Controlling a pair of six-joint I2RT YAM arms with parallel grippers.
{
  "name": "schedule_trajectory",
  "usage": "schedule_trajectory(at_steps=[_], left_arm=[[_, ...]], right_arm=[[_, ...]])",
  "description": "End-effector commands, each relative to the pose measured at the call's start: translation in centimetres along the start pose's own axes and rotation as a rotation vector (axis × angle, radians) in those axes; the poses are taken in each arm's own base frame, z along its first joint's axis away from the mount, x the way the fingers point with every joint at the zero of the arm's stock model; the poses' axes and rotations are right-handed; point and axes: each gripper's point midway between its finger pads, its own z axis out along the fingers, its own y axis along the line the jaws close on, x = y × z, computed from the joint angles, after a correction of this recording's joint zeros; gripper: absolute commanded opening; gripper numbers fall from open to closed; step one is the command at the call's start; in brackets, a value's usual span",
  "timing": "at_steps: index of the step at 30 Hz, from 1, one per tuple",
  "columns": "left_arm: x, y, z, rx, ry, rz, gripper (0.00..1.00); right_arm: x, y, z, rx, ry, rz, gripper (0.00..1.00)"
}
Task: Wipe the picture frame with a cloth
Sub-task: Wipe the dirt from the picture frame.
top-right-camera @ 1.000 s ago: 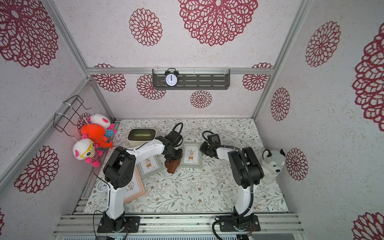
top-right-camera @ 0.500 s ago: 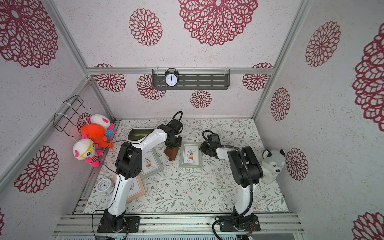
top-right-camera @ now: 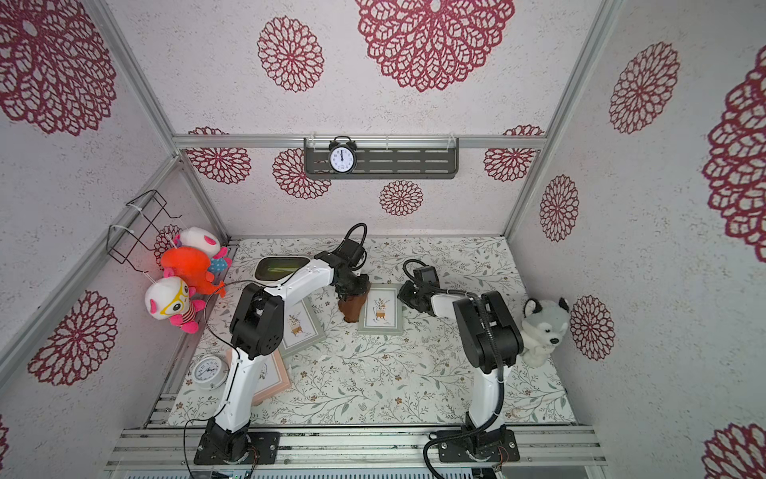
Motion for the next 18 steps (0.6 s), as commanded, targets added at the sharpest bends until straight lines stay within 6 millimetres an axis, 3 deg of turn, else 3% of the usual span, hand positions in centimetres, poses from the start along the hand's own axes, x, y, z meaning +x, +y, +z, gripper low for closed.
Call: schedule_trajectory(at_steps=[1, 6, 10, 12, 18], left_arm=[[5.0, -0.1, 0.2, -0.008, 0.118, -0.003, 0.0], [10.6, -0.3, -1.5, -0.047, 0.192, -0.009, 0.0], [12.1, -1.5, -2.6, -0.032, 0.19, 0.004, 0.0], [11.2, -1.2, -2.4, -0.056, 0.161, 0.02, 0.0], [5.1, 0.0, -0.2, -0.125, 0.073, 0.04, 0.0]], right_arm=[[7.4, -8.3, 1.3, 0.269, 0.223, 0.08, 0.12], [7.6, -8.9, 1.2, 0.285, 0.211, 0.099, 0.11], [7.8, -9.0, 1.2, 0.283, 0.21, 0.104, 0.11], [7.8, -9.1, 1.2, 0.282, 0.209, 0.106, 0.11], [7.9, -9.2, 1.3, 0.284, 0.212, 0.109, 0.11]])
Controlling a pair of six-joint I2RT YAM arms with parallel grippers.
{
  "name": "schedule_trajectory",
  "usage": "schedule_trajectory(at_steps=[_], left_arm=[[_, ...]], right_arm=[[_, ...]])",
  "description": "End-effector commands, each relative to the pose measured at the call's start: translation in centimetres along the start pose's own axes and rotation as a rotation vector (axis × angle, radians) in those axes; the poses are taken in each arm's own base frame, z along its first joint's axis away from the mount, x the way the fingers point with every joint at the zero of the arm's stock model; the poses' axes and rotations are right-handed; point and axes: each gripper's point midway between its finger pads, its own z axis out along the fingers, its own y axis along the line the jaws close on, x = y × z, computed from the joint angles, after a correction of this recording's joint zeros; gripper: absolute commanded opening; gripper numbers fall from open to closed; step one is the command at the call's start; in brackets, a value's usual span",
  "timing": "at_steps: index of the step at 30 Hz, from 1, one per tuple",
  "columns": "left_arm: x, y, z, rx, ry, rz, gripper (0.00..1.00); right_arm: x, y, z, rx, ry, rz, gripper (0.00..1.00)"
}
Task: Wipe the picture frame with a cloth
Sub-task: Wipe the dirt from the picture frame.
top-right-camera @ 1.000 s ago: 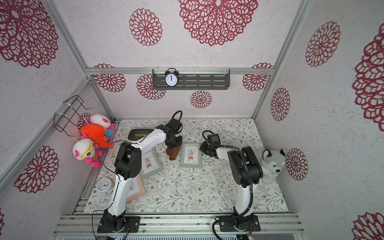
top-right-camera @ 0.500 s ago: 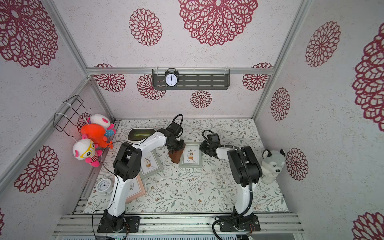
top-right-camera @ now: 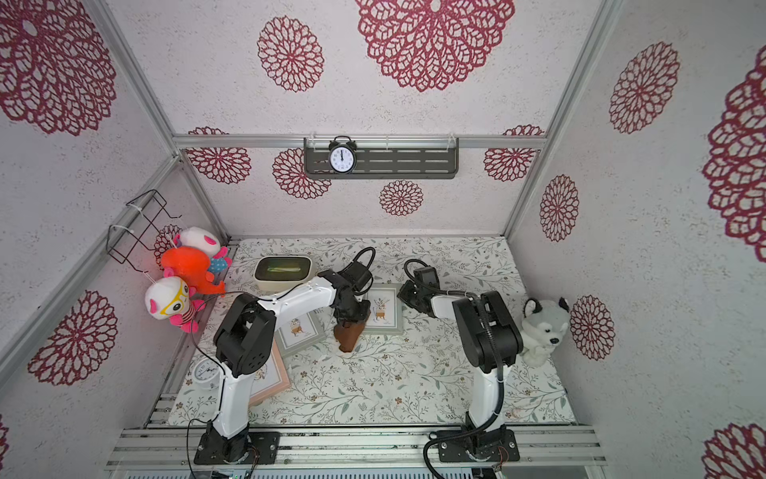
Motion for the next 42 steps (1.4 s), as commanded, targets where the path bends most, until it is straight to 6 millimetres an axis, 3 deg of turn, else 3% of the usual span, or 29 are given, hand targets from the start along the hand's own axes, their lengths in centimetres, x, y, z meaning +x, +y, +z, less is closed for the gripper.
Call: schedule_trajectory(at_steps=[1, 3, 5, 8, 12, 14, 17, 24, 27, 31, 37, 40, 42], left_arm=[[-3.3, 2.1, 2.2, -0.077, -0.044, 0.002, 0.0], [-4.3, 2.5, 2.8, -0.102, -0.043, 0.001, 0.0], [-3.9, 2.4, 3.1, -0.109, -0.015, 0.001, 0.0], [-1.3, 1.6, 2.9, -0.08, 0.014, -0.001, 0.0], [3.9, 2.3, 2.7, -0.106, 0.071, 0.006, 0.0], [4.7, 2.3, 2.7, -0.085, 0.07, 0.012, 0.0], [2.6, 2.2, 2.5, -0.107, 0.036, 0.055, 0.0], [-7.5, 4.5, 3.6, -0.18, -0.08, 0.001, 0.0], [-8.6, 4.5, 4.4, -0.152, -0.08, -0.015, 0.0], [-5.4, 2.1, 4.6, -0.058, -0.031, -0.041, 0.0], [1.3, 0.2, 2.1, -0.022, -0.006, -0.042, 0.0], [2.7, 0.2, 1.6, -0.029, 0.003, -0.025, 0.0], [1.8, 0.5, 1.6, -0.047, -0.024, 0.001, 0.0]], right_arm=[[7.9, -9.6, 0.7, 0.309, 0.231, 0.073, 0.11], [7.9, -9.5, 0.7, 0.306, 0.231, 0.072, 0.11], [8.0, -9.6, 0.7, 0.306, 0.231, 0.072, 0.11], [8.0, -9.6, 0.7, 0.303, 0.231, 0.074, 0.11], [8.3, -9.8, 0.6, 0.301, 0.234, 0.074, 0.11], [8.3, -9.8, 0.6, 0.298, 0.233, 0.074, 0.11], [8.4, -9.8, 0.7, 0.299, 0.237, 0.072, 0.11], [8.4, -9.9, 0.8, 0.3, 0.234, 0.084, 0.11], [8.5, -9.9, 0.8, 0.297, 0.235, 0.083, 0.11], [8.6, -10.0, 0.8, 0.292, 0.232, 0.09, 0.11], [8.8, -10.2, 0.9, 0.289, 0.239, 0.091, 0.11], [8.9, -10.3, 0.8, 0.291, 0.239, 0.089, 0.11], [8.9, -10.3, 0.9, 0.29, 0.239, 0.09, 0.11]])
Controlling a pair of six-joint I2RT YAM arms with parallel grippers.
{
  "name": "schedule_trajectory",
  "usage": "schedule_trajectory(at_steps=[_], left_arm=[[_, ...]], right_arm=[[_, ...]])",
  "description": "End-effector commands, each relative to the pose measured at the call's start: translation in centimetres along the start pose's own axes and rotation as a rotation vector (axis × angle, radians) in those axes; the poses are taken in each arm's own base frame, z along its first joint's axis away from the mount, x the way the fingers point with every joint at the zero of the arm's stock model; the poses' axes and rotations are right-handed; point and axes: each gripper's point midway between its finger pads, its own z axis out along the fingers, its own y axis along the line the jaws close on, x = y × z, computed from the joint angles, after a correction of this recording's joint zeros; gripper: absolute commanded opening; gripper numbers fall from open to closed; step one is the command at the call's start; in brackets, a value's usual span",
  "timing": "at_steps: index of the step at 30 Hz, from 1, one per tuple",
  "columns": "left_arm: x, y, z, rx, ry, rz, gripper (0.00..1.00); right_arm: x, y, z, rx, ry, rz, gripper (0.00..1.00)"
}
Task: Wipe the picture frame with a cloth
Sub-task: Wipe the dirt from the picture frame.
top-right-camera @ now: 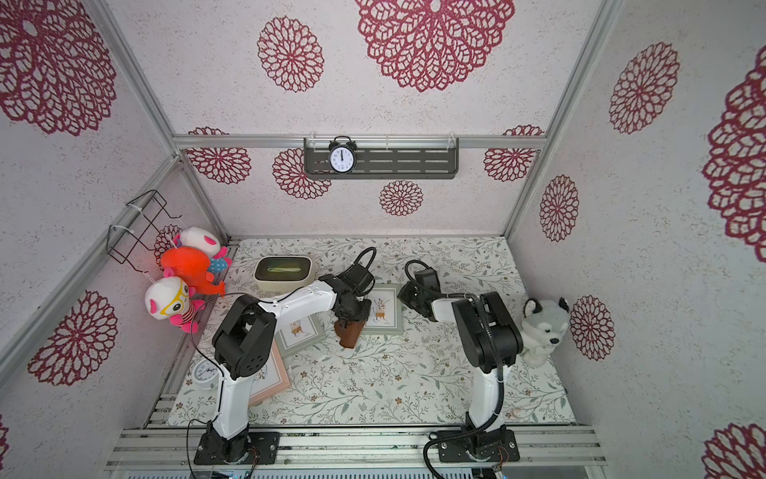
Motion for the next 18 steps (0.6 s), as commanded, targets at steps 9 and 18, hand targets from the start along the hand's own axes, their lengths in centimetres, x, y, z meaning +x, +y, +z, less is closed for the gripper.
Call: schedule_trajectory(at_steps=[9, 18], left_arm=[[-7.9, 5.1, 5.4, -0.161, -0.017, 0.048, 0.0], [-1.4, 0.5, 1.5, 0.011, 0.037, 0.052, 0.0]], right_arm=[[8.8, -10.3, 0.2, 0.333, 0.266, 0.089, 0.11], [8.7, -10.3, 0.2, 0.328, 0.262, 0.089, 0.11]])
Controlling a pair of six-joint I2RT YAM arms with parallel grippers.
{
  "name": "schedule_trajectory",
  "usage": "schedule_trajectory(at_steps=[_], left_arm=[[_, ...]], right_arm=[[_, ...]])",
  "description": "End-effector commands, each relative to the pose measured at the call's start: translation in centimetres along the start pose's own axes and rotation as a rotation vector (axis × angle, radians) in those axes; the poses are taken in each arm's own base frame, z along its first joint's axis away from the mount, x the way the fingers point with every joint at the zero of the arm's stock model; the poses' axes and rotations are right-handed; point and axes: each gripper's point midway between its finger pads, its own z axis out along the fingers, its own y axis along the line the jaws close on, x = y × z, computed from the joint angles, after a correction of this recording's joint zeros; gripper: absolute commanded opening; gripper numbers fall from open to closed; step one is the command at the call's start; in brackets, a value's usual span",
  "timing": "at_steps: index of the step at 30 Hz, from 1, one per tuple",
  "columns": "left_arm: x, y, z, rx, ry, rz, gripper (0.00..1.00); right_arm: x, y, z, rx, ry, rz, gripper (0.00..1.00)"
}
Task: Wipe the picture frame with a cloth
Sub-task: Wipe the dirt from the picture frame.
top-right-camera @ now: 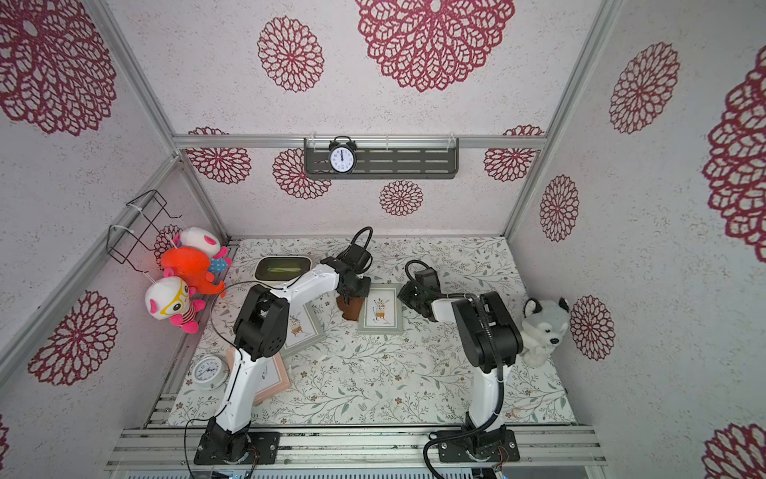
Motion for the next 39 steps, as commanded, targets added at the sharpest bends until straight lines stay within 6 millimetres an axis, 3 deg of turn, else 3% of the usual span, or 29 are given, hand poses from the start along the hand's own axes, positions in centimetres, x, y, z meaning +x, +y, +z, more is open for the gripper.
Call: schedule_trajectory(at_steps=[1, 3, 5, 12, 15, 17, 24, 27, 30, 34, 36, 39], left_arm=[[6.6, -2.2, -1.7, 0.065, 0.143, 0.023, 0.0], [7.8, -2.5, -2.3, 0.097, 0.158, 0.011, 0.0], [7.8, -2.2, -2.4, 0.084, 0.155, 0.025, 0.0], [0.7, 0.4, 0.6, -0.088, 0.067, 0.055, 0.0], [-0.1, 1.3, 1.8, -0.114, 0.08, 0.039, 0.0], [1.1, 1.0, 1.9, -0.098, 0.123, 0.03, 0.0], [8.7, -1.8, -1.0, 0.011, 0.216, 0.01, 0.0], [9.3, -2.0, -1.2, 0.013, 0.22, 0.024, 0.0], [6.4, -0.8, 0.2, -0.052, 0.16, 0.045, 0.0], [-0.5, 0.6, 1.1, -0.06, 0.064, -0.006, 0.0], [-3.4, 1.2, 0.1, -0.054, 0.006, -0.03, 0.0], [-6.2, 1.0, -3.5, -0.006, -0.073, -0.036, 0.0]], right_arm=[[8.8, -10.4, 0.1, 0.334, 0.266, 0.081, 0.11], [8.8, -10.5, 0.0, 0.335, 0.268, 0.08, 0.11], [8.9, -10.5, 0.1, 0.336, 0.268, 0.081, 0.11], [8.9, -10.6, 0.2, 0.335, 0.263, 0.094, 0.11], [9.0, -10.7, 0.2, 0.336, 0.264, 0.096, 0.11], [9.0, -10.7, 0.2, 0.335, 0.266, 0.096, 0.11], [9.2, -10.6, 0.2, 0.323, 0.268, 0.1, 0.11], [9.2, -10.5, 0.3, 0.317, 0.27, 0.102, 0.11], [9.1, -10.4, 0.2, 0.313, 0.268, 0.101, 0.11], [8.1, -9.1, 0.1, 0.285, 0.254, 0.086, 0.12], [7.1, -7.8, -0.2, 0.257, 0.237, 0.066, 0.14], [4.7, -4.8, -0.9, 0.189, 0.205, 0.029, 0.16]])
